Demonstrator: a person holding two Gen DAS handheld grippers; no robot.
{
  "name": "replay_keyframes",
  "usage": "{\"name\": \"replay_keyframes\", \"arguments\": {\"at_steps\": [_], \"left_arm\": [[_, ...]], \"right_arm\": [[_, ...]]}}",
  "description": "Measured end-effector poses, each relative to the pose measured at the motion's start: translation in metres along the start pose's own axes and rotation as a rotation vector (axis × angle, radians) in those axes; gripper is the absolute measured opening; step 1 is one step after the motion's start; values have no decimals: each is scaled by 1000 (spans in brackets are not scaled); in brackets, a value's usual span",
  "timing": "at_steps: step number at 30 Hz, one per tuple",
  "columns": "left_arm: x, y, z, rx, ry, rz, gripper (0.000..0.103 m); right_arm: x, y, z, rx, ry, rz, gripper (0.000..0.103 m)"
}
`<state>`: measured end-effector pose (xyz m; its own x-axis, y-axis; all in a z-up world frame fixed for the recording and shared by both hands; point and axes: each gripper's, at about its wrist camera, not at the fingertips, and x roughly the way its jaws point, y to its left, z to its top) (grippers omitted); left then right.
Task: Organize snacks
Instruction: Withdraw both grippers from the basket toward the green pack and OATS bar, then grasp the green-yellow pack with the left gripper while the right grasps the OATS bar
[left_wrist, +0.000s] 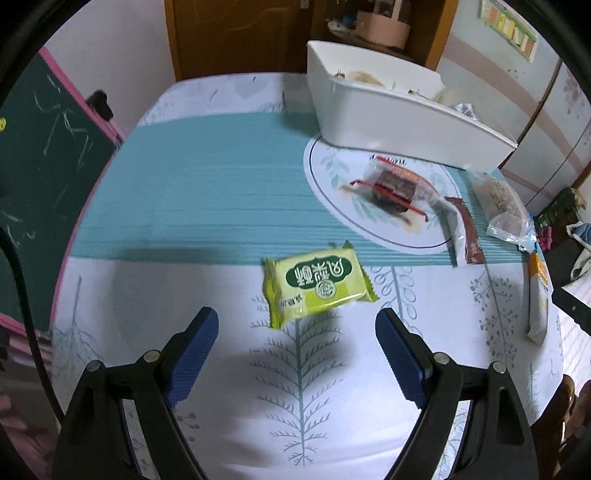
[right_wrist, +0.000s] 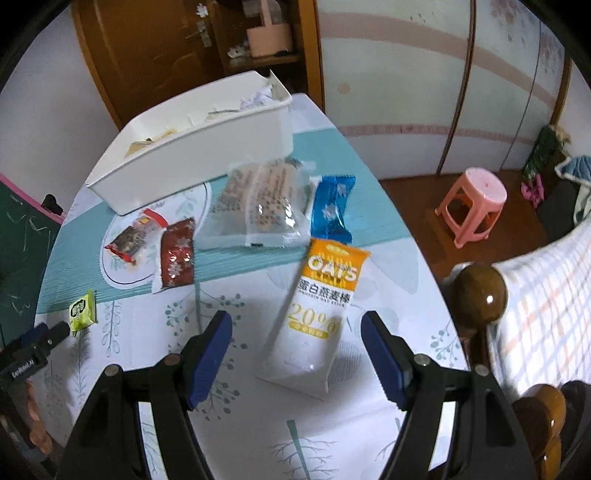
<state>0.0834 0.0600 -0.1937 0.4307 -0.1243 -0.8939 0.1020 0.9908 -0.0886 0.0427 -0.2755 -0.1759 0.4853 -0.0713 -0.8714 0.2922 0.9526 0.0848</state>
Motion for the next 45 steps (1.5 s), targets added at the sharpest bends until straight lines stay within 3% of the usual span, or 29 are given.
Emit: {"name": "replay_keyframes", "arguments": {"at_steps": [7,14,19,24,30,32,34,36,39,45], "left_arm": [[12,2,1,-34,40,-8,86],[27,5,6,-87,97,-30,86],[34,0,16,-128,115,-42,86],[40,-12,25,-171,108,-12,86],[44,-32,26,-122,97,84,86],[44,-38,24,-86,85,125,82],[40,-40,23,-78,53,121,60],[39,-43,24,-59,45,120,54],[38,-46,23,-40,31,119,52],[35,-41,15,-25,30,103,51]], "right_arm": [[18,-12,4,56,20,-45,73],[44,-19,2,102,98,-48,74],[47,-12,3,78,97,-56,74],[49,-4,4,52,99,-79,74],[53,3,5,11,94,-107,74],[54,7,4,-10,91,-122,74],[54,8,3,-14,82,-124,74],[52,9,2,-16,60,-130,70],[49,9,2,-18,22,-126,47],[45,4,1,-3,8,-77,38]]}}
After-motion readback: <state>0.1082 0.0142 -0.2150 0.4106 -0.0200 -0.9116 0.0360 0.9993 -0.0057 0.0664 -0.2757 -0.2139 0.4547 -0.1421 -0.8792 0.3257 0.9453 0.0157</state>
